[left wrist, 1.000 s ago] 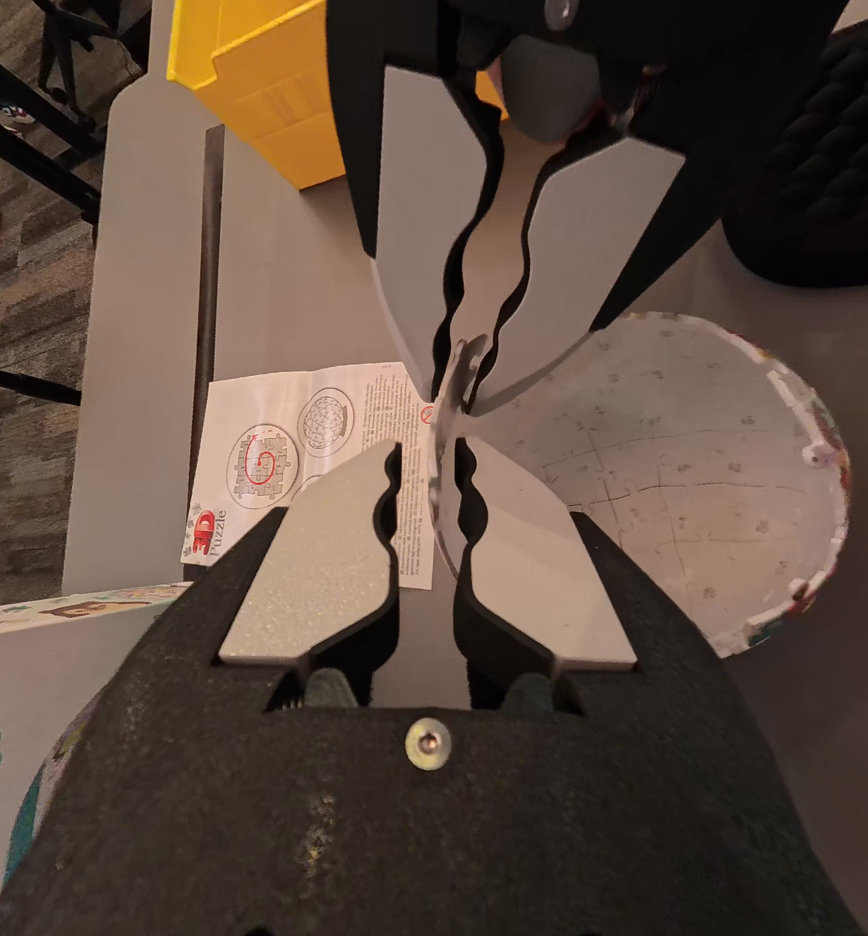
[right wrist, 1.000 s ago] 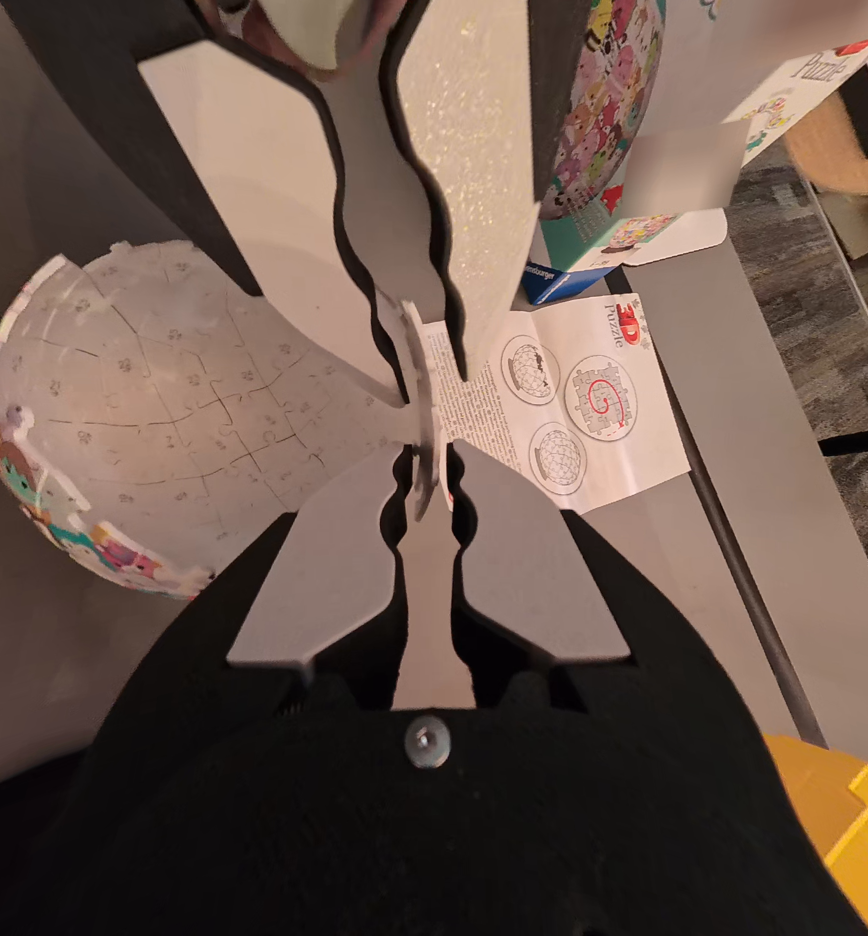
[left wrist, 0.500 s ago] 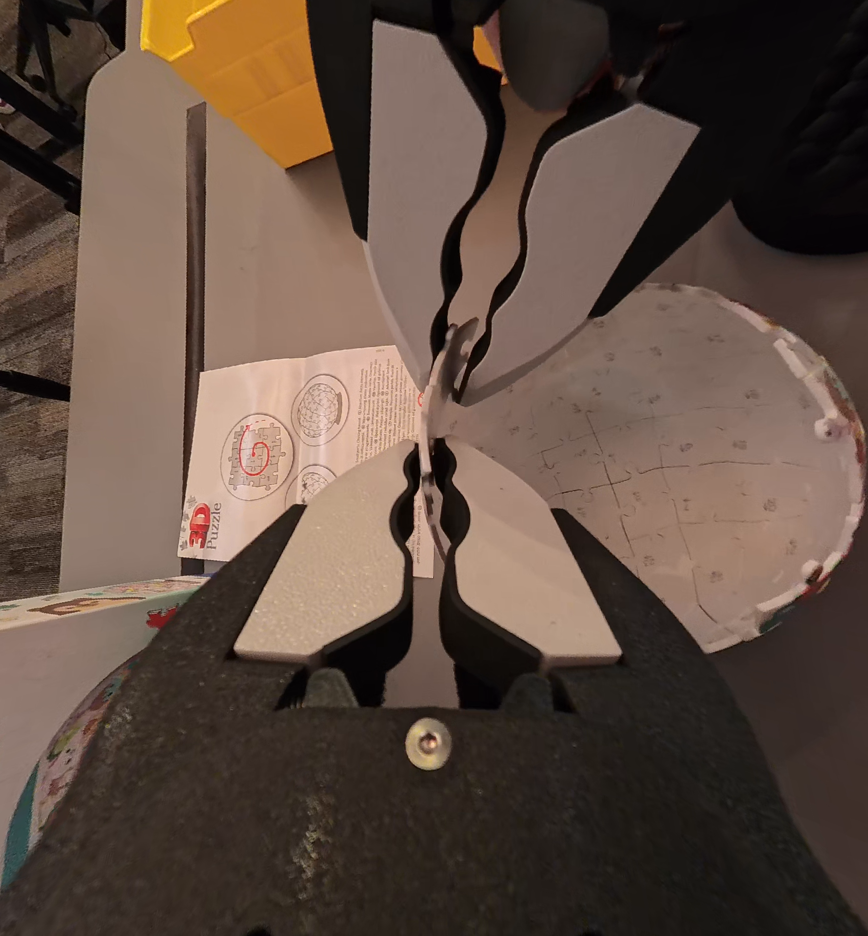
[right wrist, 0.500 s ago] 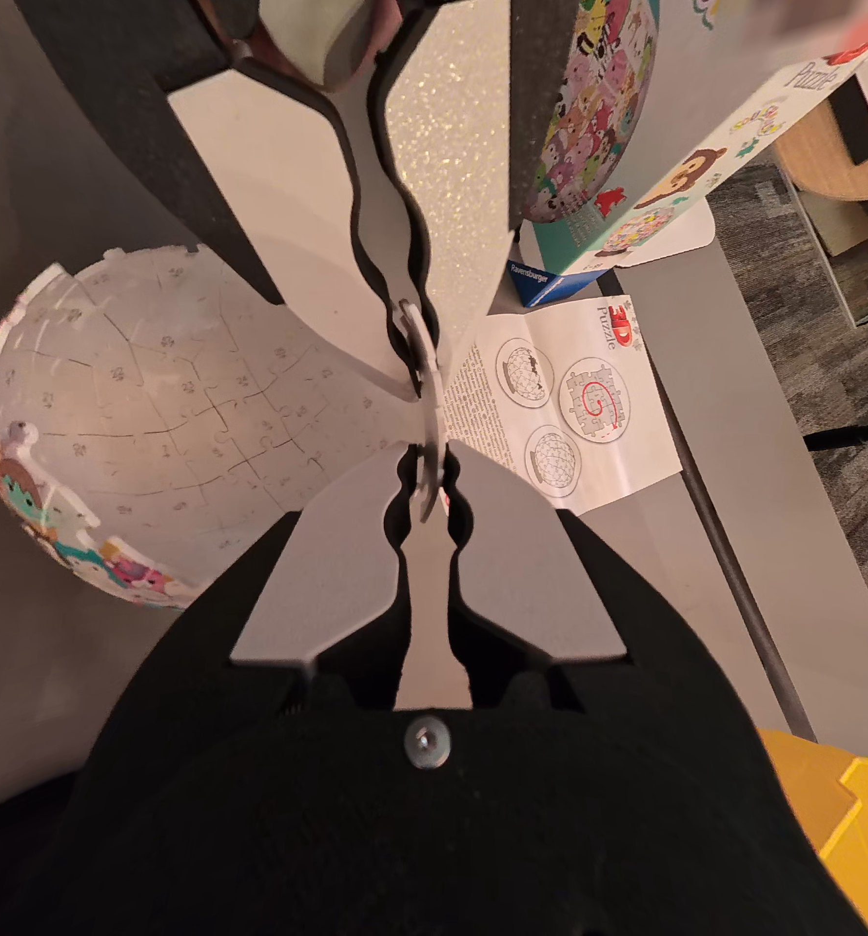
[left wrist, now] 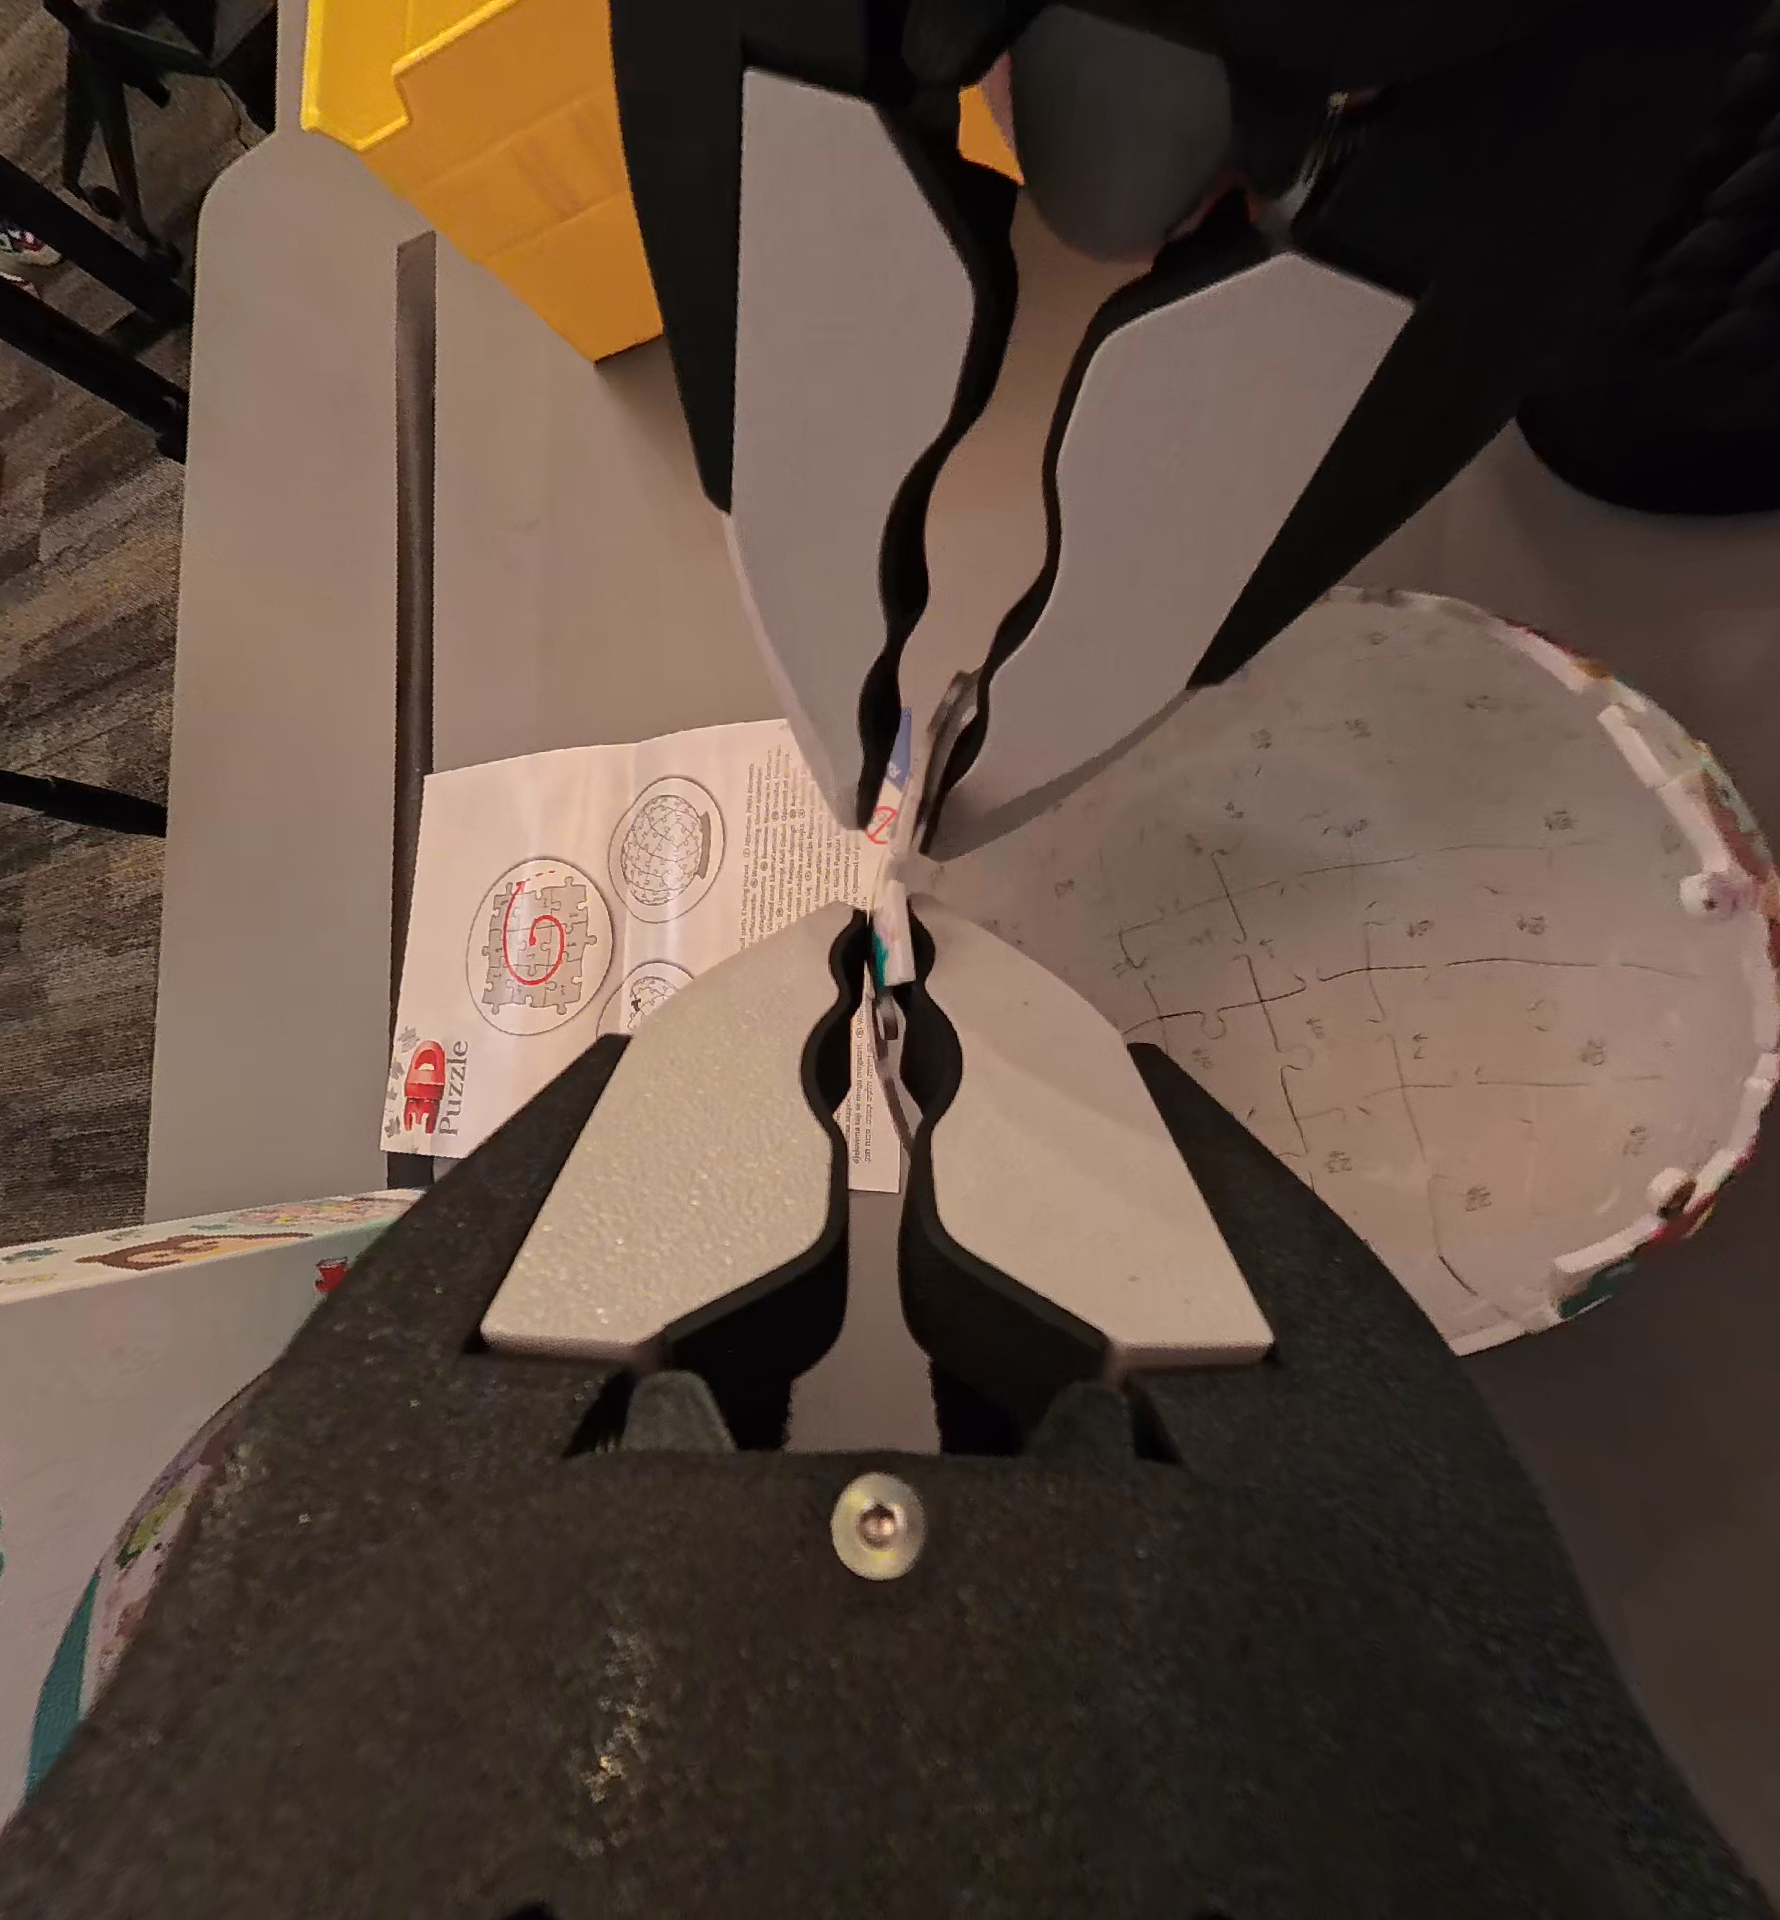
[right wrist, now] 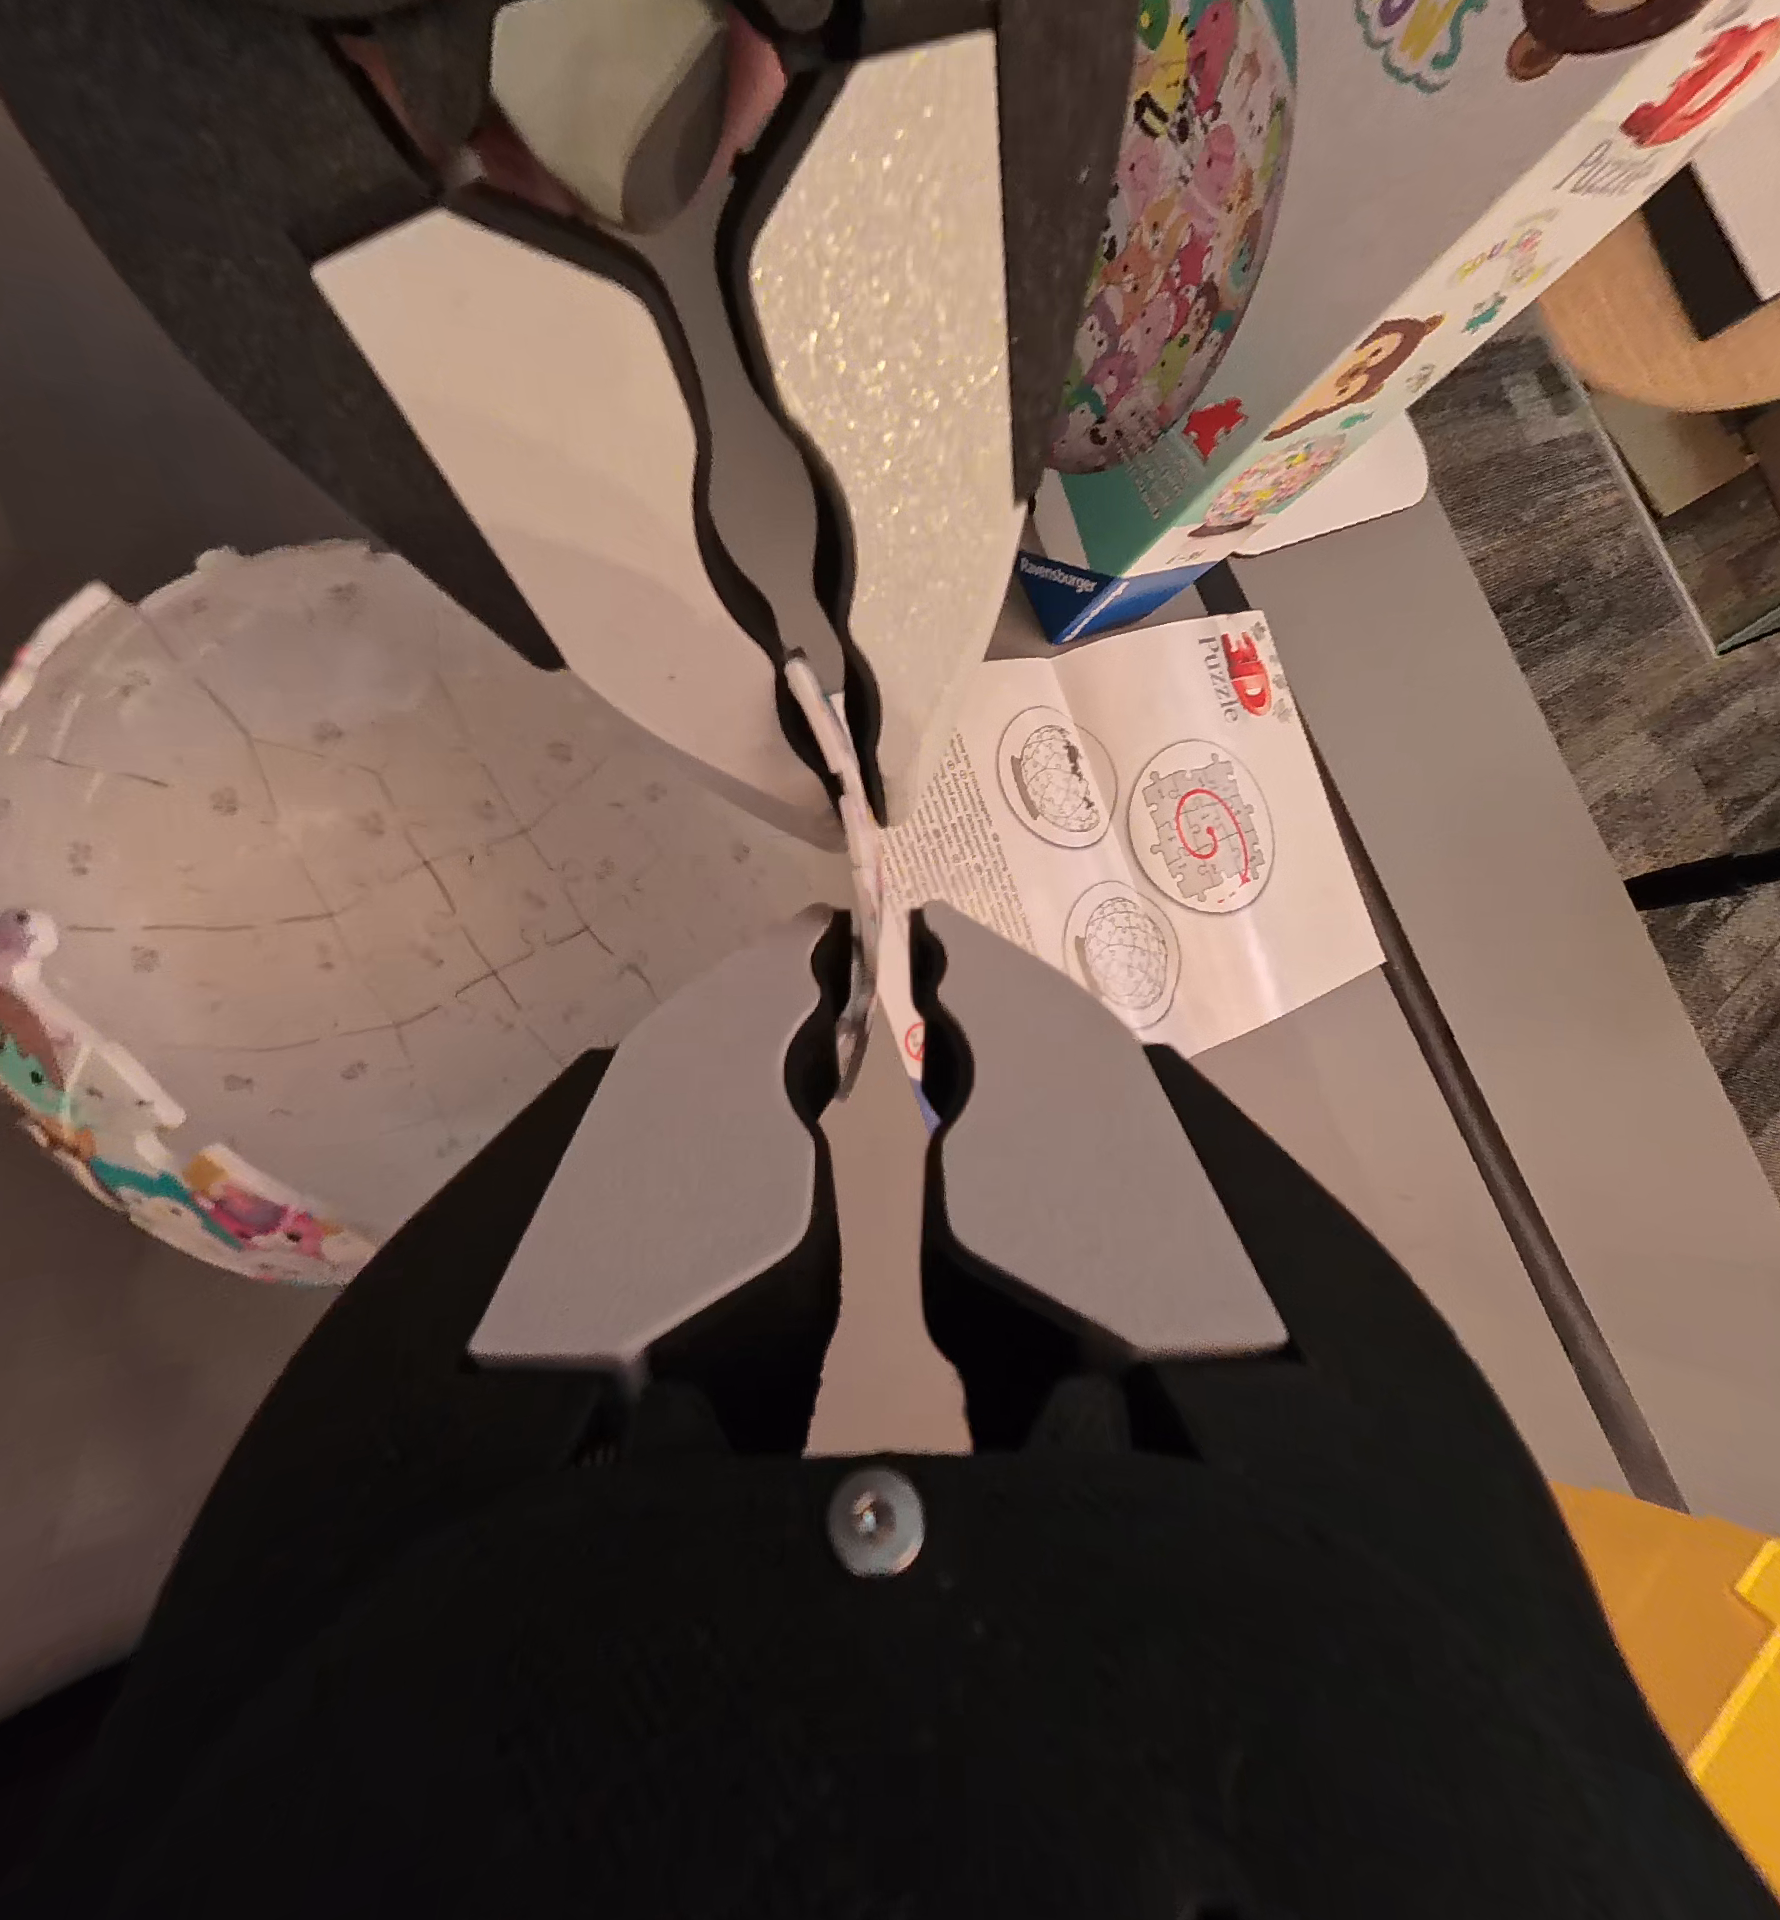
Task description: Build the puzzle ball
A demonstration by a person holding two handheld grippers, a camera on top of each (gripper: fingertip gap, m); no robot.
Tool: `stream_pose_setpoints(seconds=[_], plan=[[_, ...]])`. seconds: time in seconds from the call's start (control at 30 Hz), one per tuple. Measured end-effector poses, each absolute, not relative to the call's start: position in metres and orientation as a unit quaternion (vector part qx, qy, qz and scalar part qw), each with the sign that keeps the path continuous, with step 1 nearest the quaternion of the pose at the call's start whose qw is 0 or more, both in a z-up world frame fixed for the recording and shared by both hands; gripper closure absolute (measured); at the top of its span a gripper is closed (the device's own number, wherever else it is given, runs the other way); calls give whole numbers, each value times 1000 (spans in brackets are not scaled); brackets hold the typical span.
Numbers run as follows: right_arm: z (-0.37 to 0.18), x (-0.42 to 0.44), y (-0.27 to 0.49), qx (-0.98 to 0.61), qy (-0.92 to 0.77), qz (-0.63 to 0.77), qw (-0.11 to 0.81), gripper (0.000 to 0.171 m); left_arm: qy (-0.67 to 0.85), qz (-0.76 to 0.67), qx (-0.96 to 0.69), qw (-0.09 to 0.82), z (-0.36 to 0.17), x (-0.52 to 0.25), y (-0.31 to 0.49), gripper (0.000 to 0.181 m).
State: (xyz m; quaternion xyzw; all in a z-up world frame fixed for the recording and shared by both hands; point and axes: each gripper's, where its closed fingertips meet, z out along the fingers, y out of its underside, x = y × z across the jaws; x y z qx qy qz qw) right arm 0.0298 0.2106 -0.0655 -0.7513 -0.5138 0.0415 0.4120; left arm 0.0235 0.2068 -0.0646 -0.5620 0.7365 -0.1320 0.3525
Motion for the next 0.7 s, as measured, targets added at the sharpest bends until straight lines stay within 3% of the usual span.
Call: stream_pose_setpoints(seconds=[0.5, 0.7], plan=[[-68, 29, 212, -770, -491, 28, 407, 167, 737, -129, -558, 360, -64, 26, 205, 178], [-55, 34, 205, -766, -492, 44, 412, 156, 735, -125, -561, 359, -64, 27, 206, 178]])
